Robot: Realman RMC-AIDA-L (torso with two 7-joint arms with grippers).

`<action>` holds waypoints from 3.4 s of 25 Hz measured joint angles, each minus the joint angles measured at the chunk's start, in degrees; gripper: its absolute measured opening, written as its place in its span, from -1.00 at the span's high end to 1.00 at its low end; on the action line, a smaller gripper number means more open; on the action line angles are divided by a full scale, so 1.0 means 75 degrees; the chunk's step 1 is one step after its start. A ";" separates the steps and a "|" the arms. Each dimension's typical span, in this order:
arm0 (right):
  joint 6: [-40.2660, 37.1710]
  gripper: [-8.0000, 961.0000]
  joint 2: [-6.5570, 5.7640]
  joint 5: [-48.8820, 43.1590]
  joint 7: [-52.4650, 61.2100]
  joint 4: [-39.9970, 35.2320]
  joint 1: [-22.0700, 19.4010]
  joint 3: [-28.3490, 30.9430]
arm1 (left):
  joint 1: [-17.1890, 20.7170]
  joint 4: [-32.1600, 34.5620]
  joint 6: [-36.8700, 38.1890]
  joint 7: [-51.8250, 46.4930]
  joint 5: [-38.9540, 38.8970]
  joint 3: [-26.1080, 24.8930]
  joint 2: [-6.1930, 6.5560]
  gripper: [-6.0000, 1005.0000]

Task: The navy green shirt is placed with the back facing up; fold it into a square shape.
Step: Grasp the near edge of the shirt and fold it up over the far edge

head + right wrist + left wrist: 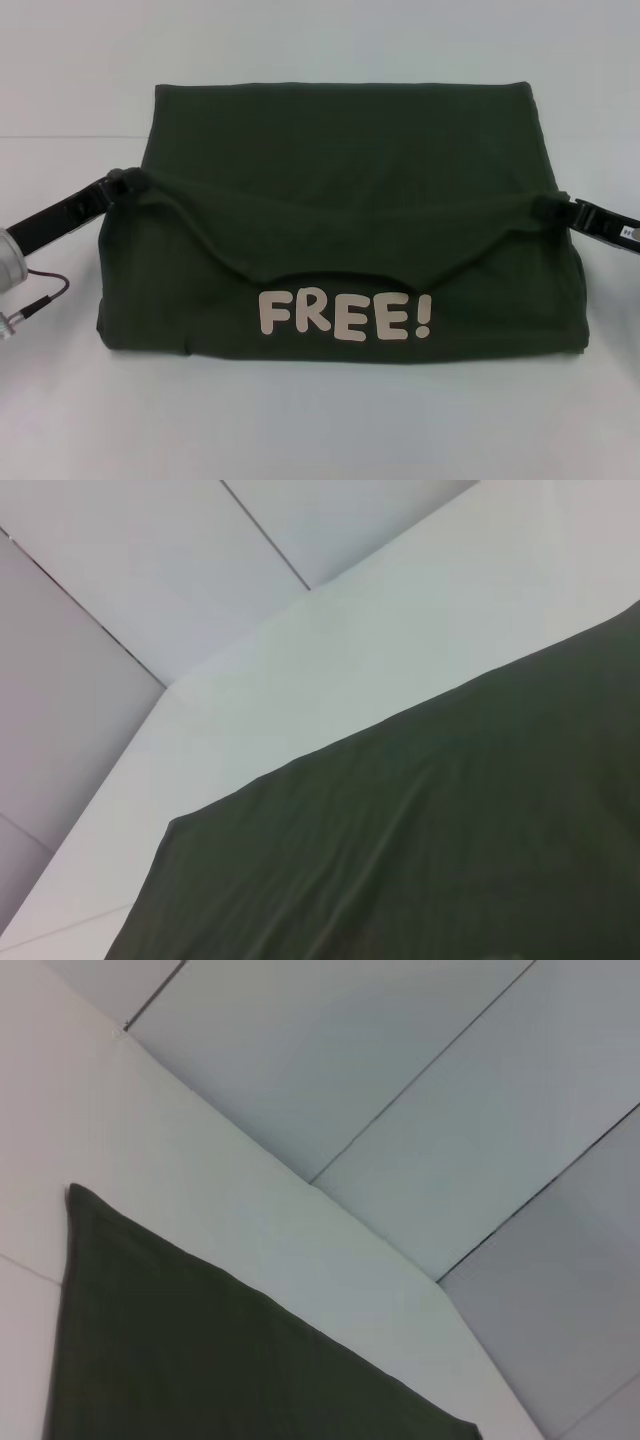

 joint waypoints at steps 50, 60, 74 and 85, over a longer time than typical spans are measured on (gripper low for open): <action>0.1051 0.53 0.0003 0.0690 -0.0733 0.0431 0.0389 -0.0019 | -0.0626 -0.0127 -0.2058 0.1431 -0.0691 0.0165 -0.0549 0.92; 0.1414 0.51 0.0027 0.0703 -0.0830 0.0643 0.0433 -0.0019 | -0.0612 -0.0652 -0.2436 0.2496 -0.1567 0.0139 -0.0653 0.92; 0.1346 -0.22 -0.0017 0.0823 -0.0722 0.0738 0.0133 -0.0039 | -0.0391 -0.1059 -0.2842 0.2937 -0.1941 0.0169 -0.0653 0.08; -0.1314 -0.92 -0.0683 0.1182 -0.0738 0.0658 -0.0712 -0.0146 | 0.0705 -0.0910 -0.0029 0.1166 -0.1811 0.1287 0.0303 -0.42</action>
